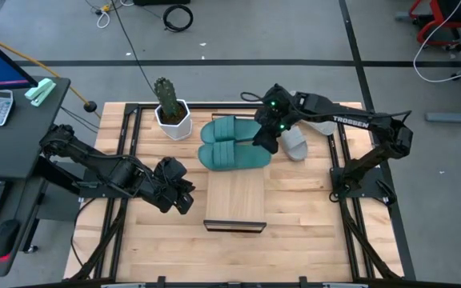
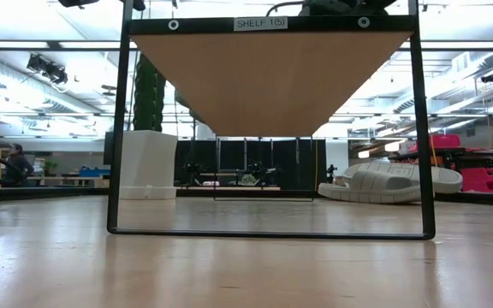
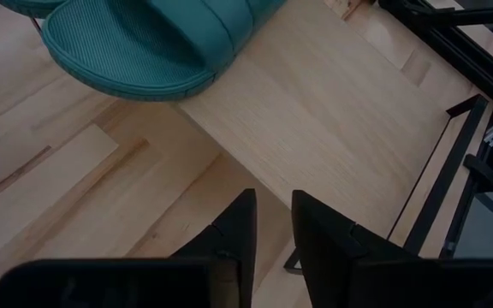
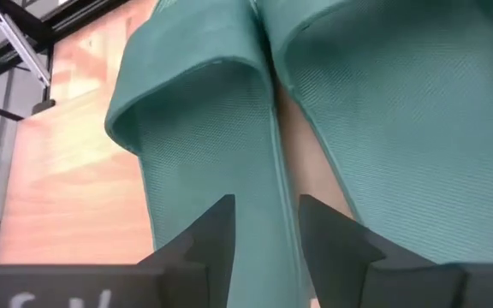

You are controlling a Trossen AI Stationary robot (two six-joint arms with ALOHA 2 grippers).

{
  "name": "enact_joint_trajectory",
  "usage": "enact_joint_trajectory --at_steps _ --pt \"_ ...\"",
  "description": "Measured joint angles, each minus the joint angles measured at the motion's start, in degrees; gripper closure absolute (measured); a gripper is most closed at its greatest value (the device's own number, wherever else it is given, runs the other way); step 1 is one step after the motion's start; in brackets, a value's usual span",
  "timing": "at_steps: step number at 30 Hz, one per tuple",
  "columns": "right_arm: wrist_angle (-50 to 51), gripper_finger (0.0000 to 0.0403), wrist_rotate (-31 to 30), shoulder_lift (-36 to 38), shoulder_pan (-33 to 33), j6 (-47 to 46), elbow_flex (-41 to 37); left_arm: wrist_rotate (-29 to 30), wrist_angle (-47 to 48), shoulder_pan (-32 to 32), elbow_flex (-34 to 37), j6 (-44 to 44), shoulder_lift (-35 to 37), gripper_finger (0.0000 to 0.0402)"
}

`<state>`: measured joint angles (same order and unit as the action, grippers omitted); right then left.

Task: Pick and place slides into the shelf
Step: Put the left gray slide on the shelf

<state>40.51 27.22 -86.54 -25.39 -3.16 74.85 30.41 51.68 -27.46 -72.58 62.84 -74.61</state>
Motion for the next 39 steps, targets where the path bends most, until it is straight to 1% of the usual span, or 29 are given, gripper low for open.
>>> enact_joint_trajectory --at_steps 9,19,27,33,39 --pt "1.3 0.0268 -6.9 2.3 -1.1 0.0 0.0 0.0 0.0 0.0 0.0 0.8 0.0 0.0316" --pt "11.7 0.0270 -16.8 9.5 -7.5 -1.0 -0.1 0.0 0.0 0.0 0.0 0.7 0.0 0.0322" --pt "16.5 0.0270 -19.3 14.5 -11.4 -3.1 -0.3 0.2 -0.8 0.6 0.0 -1.1 0.0 0.0319" --pt "20.7 0.0270 -20.0 16.3 -12.1 -3.8 -0.4 0.3 -5.9 2.5 0.0 -5.1 0.0 0.0323" --pt "25.4 0.0270 -21.0 18.0 -12.1 -4.8 -0.4 0.3 -9.7 4.8 0.0 -8.6 0.0 0.0316"
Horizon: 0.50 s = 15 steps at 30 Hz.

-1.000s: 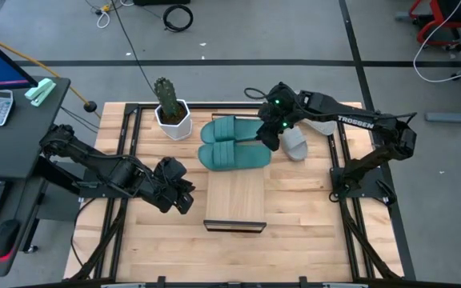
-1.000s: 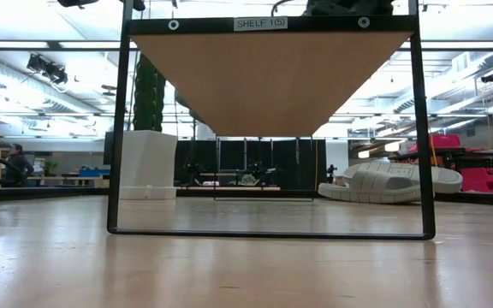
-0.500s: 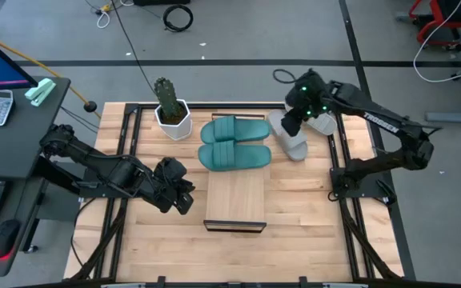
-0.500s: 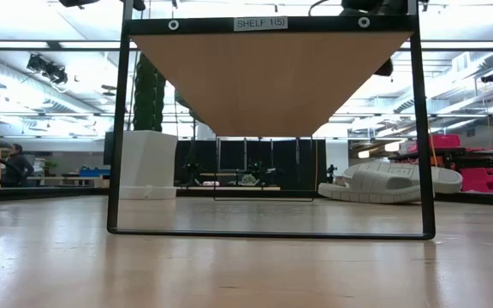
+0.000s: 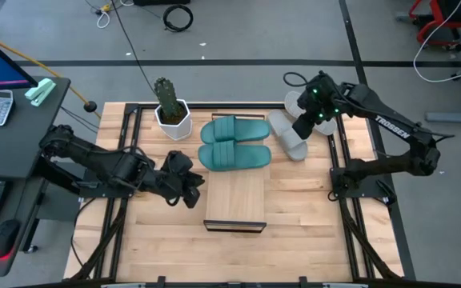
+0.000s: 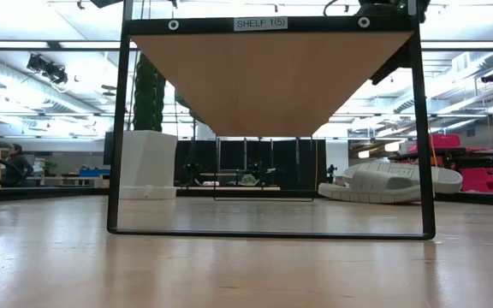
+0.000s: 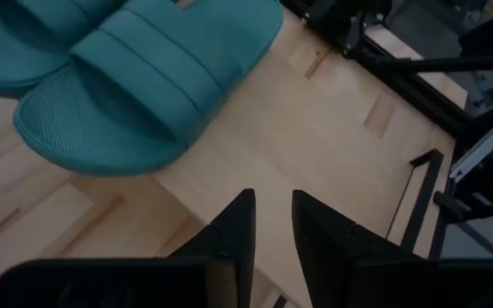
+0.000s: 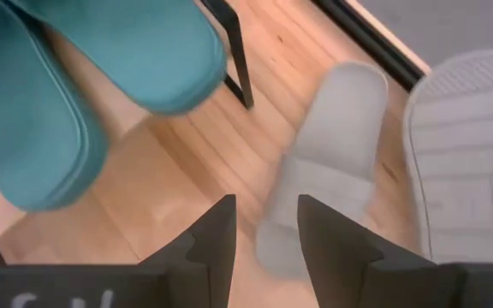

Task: Pick and place slides into the shelf
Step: Put the left gray slide on the shelf

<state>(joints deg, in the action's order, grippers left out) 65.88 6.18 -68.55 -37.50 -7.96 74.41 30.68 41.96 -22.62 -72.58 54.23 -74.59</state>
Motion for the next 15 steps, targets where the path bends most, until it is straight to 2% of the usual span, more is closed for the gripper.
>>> enact_joint_trajectory --at_steps 6,10,15 --pt "3.3 0.0270 -1.2 4.1 0.0 -2.6 -2.1 -0.6 -0.5 1.4 0.0 -1.4 0.0 0.0311" --pt "2.7 0.0270 -1.6 9.5 0.0 -6.9 -8.6 -0.9 -1.2 2.2 0.0 -2.3 0.0 0.0313" --pt "-2.2 0.0270 -1.7 16.8 0.0 -16.8 -18.8 -1.1 -3.2 3.7 0.0 -5.1 0.0 0.0316"
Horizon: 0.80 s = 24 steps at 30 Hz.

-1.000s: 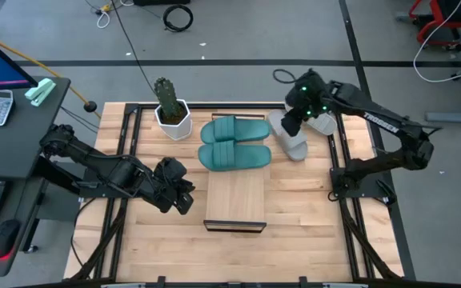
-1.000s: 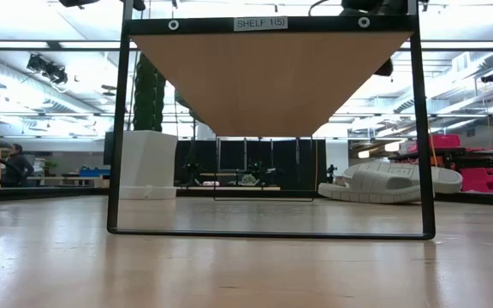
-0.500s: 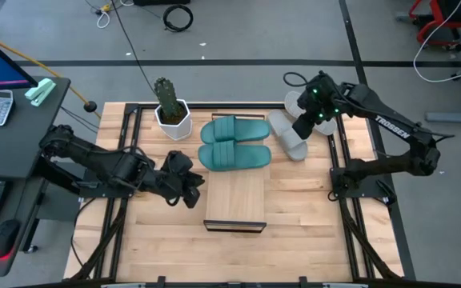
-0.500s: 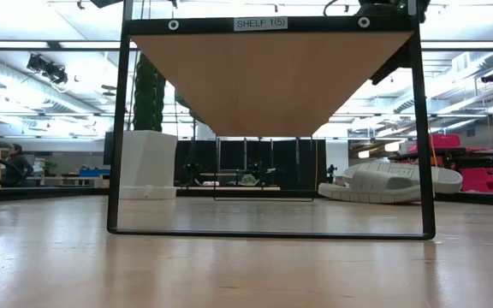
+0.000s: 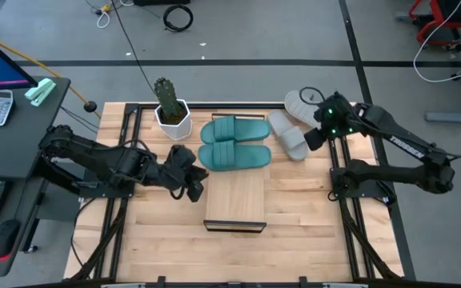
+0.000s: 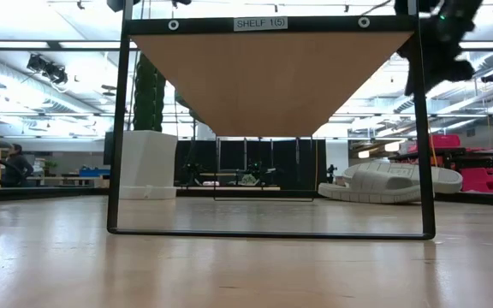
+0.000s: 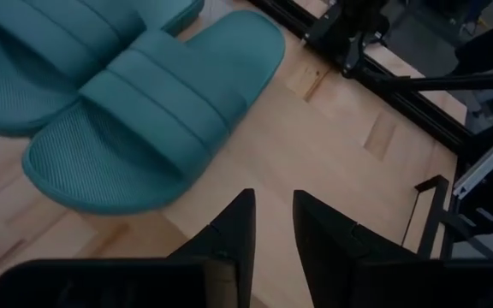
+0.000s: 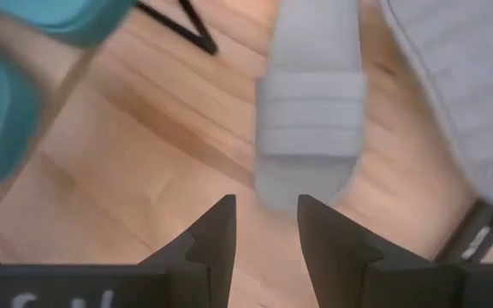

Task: Pick and place slides into the shelf
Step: Put the left gray slide on the shelf

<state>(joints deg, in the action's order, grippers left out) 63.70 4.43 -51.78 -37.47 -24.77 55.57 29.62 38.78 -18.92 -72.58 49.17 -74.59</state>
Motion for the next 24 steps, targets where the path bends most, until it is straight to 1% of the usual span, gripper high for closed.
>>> enact_joint_trajectory --at_steps 2,7,12,17,24 --pt "-1.5 0.0270 -1.0 2.4 0.2 -4.6 -3.9 -1.0 -0.7 0.8 0.0 -1.0 0.0 0.0315" --pt "-2.0 0.0270 -5.9 7.6 1.7 -15.2 -11.9 -3.5 -1.3 2.5 0.0 -2.5 0.0 0.0311" --pt "-3.0 0.0270 -10.0 10.8 3.5 -25.0 -17.2 -3.8 -1.3 3.0 0.0 -2.6 0.0 0.0315" --pt "-6.9 0.0270 -11.2 11.4 5.3 -32.1 -20.6 -3.9 -1.3 3.0 0.0 -3.7 0.0 0.0321" --pt "-11.9 0.0270 -11.5 11.3 8.8 -41.8 -25.9 -3.8 -1.3 3.0 0.0 -4.0 0.0 0.0316"
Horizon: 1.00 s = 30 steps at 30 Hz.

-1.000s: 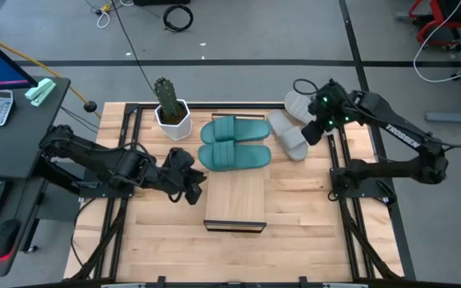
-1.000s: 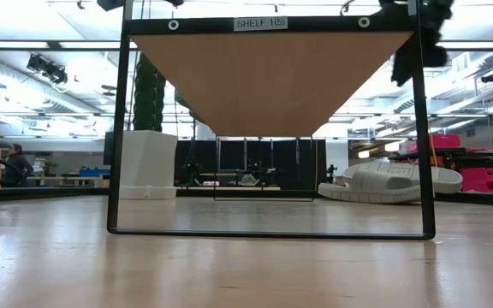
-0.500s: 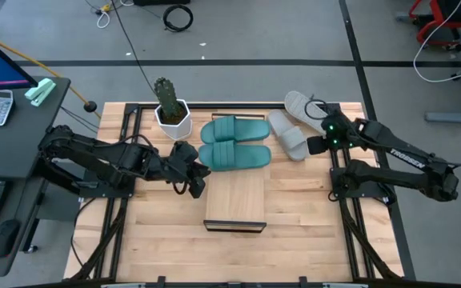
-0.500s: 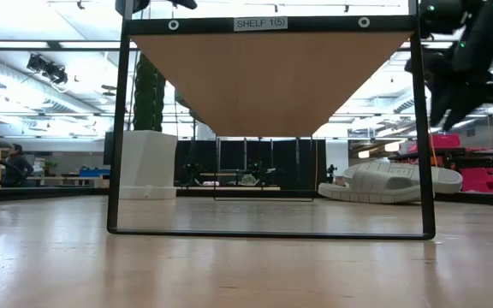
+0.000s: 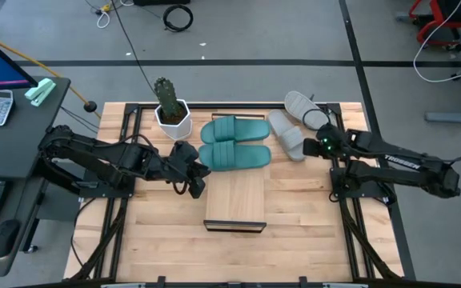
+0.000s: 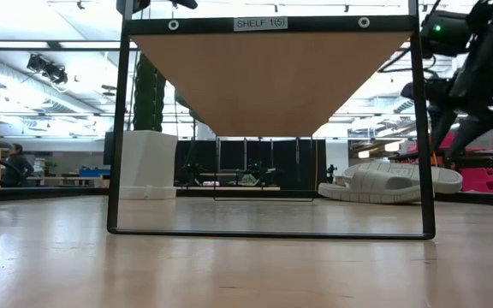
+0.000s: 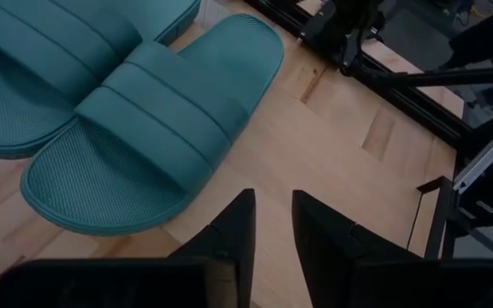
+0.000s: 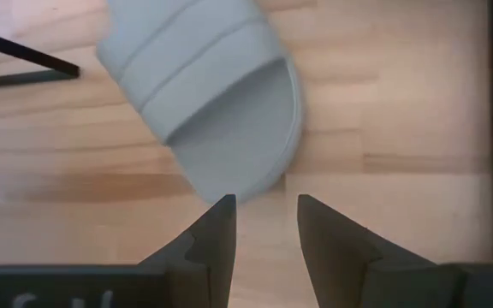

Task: Pick and place slides into the shelf
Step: Put the left gray slide on the shelf

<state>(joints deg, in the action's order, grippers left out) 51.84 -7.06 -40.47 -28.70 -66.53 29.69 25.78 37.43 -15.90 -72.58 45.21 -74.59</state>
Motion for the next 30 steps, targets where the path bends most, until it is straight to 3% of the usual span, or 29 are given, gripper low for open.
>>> enact_joint_trajectory --at_steps 9,18,22,30 --pt "-10.1 0.0270 -2.3 0.0 5.3 -14.2 -7.0 0.0 0.0 0.0 0.0 -0.9 0.0 0.0323" --pt "-13.2 0.0266 -7.5 -0.1 10.9 -27.2 -11.0 -0.1 0.0 -0.1 0.0 -0.9 0.0 0.0317" --pt "-15.4 0.0247 -12.7 -0.1 12.8 -31.3 -11.2 -0.1 0.0 -0.1 0.0 -0.9 0.0 0.0322" --pt "-15.3 0.0192 -14.5 -1.5 15.2 -38.3 -11.2 -0.2 0.0 -0.1 0.0 -1.1 0.0 0.0324"
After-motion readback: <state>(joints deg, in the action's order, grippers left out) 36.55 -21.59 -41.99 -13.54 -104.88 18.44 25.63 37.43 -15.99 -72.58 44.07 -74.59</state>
